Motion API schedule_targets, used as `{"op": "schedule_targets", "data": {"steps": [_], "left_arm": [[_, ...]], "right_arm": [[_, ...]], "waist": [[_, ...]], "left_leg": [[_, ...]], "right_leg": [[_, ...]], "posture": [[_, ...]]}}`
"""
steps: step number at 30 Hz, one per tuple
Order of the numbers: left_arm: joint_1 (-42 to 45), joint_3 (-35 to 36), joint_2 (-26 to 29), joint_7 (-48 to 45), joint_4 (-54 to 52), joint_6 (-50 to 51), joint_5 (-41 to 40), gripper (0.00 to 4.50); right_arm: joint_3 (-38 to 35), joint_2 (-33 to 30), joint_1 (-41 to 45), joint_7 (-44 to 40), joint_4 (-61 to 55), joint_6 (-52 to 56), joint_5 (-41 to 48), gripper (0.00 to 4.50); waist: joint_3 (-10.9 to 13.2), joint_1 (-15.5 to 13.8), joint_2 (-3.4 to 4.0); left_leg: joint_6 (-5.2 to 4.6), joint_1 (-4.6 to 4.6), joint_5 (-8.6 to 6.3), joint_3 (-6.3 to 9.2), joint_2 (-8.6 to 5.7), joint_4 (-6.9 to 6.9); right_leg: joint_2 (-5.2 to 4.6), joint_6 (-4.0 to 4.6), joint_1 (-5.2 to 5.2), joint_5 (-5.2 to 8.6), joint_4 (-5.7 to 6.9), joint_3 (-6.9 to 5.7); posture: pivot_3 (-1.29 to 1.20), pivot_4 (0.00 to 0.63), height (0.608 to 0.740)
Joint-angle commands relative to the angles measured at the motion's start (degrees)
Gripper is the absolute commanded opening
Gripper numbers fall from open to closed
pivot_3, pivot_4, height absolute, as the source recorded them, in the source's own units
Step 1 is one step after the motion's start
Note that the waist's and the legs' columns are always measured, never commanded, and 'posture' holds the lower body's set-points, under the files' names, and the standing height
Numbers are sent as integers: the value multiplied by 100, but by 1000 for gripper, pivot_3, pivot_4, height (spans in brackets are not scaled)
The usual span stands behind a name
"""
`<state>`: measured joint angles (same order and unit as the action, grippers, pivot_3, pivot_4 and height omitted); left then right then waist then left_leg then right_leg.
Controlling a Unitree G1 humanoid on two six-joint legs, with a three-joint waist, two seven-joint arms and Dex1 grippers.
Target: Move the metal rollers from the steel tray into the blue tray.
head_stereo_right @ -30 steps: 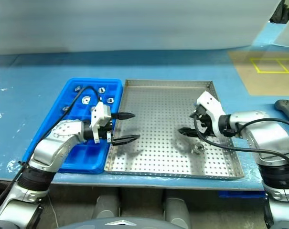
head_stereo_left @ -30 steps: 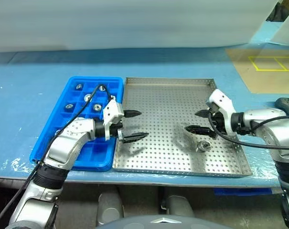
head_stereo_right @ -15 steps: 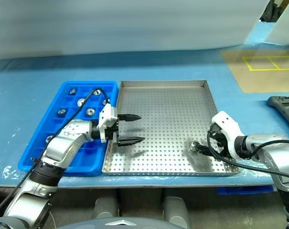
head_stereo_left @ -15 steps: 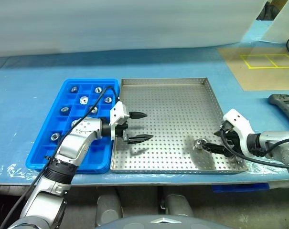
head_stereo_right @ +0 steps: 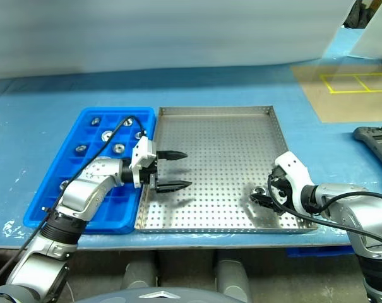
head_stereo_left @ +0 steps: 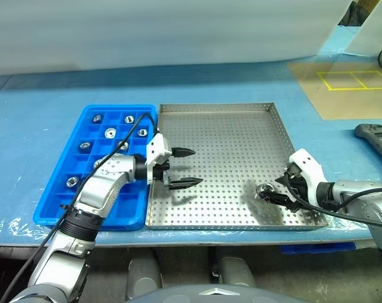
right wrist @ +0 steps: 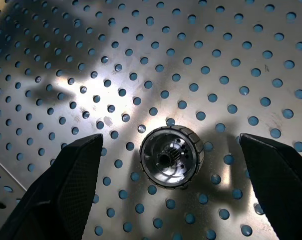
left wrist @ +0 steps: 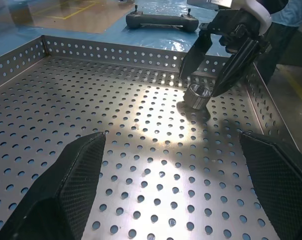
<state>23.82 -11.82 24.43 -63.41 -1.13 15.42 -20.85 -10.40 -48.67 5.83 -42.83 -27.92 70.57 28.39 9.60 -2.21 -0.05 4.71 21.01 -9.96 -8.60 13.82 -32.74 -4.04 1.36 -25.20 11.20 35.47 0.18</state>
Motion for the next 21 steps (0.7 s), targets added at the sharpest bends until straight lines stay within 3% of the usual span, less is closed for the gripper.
{"op": "schedule_targets", "data": {"steps": [1,9,12,18,21], "left_arm": [[44,40,7,-4,-92,-91,6,4500],[10,74,16,22,-122,-74,30,4500],[10,88,25,26,-116,-77,37,4500],[-16,112,54,37,-151,-69,36,4500],[-18,130,71,39,-161,-64,28,4500]], "right_arm": [[25,6,16,93,-35,-77,71,4467],[346,90,-114,248,197,-307,4,4467],[403,156,-65,303,304,-410,-10,3900],[430,144,-55,341,410,-560,-25,1833],[485,39,-44,338,427,-677,-104,1761]], "waist": [[0,0,0],[0,1,0],[0,2,0],[0,2,0],[0,3,0]], "left_leg": [[0,0,0,0,0,0],[0,1,0,0,-1,4],[0,1,0,0,-1,4],[1,2,0,0,-1,6],[0,1,0,-1,-1,8]], "right_leg": [[0,0,0,0,-1,0],[-3,-18,0,11,-9,-3],[-2,-24,2,14,-10,-3],[-3,-24,1,14,-10,-4],[-2,-25,1,14,-11,-3]], "posture": [[-213,150,740],[-204,150,740],[-201,150,740],[-199,150,740],[-193,150,740]]}}
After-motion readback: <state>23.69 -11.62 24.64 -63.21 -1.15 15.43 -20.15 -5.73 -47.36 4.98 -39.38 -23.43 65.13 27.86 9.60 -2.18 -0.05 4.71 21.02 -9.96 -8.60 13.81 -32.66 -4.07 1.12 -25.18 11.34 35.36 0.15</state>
